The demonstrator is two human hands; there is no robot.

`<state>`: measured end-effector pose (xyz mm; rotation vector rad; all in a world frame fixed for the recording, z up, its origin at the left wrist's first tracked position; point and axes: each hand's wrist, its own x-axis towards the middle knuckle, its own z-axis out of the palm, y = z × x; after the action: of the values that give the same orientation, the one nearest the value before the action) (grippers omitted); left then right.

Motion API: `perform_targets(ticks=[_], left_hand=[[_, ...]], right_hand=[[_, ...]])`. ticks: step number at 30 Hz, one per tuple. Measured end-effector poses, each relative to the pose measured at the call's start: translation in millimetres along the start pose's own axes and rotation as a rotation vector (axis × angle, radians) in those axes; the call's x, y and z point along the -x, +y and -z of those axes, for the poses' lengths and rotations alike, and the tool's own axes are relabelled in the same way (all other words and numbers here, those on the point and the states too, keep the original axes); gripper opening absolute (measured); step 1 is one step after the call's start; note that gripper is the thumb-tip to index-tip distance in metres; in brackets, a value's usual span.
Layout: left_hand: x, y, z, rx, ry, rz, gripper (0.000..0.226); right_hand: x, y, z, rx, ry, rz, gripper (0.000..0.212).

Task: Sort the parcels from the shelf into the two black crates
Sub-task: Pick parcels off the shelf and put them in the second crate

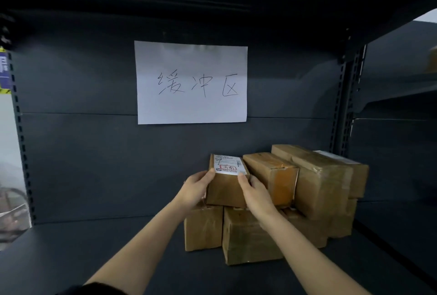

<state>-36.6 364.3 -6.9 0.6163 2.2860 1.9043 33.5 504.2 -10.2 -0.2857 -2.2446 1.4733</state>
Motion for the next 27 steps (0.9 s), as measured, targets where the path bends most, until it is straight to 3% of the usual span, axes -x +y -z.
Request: perform_targets(ticks=[4,10,17,20,27], left_hand=[[3,-1,-2,-0.047,0.166,0.007,0.051],[31,-15,34,0.136,0.126,-0.154,0.018],[63,-30,73,0.053,0.225,-0.270,0.025],[78,-41,95,0.017,0.265,-0.273,0.029],[121,-93,148,-0.229,0.442,-0.111,0.048]], right_hand=[[2,1,-7,-0.049,0.005,0.004,0.044],[10,-7,-19,-0.084,-0.076,0.221,0.033],[19,-12,-59,-0.111,-0.209,0.295,0.033],[25,-13,-84,-0.088,-0.273,0.288,0.045],[57,-2,-164,-0.005,-0.546,0.277,0.059]])
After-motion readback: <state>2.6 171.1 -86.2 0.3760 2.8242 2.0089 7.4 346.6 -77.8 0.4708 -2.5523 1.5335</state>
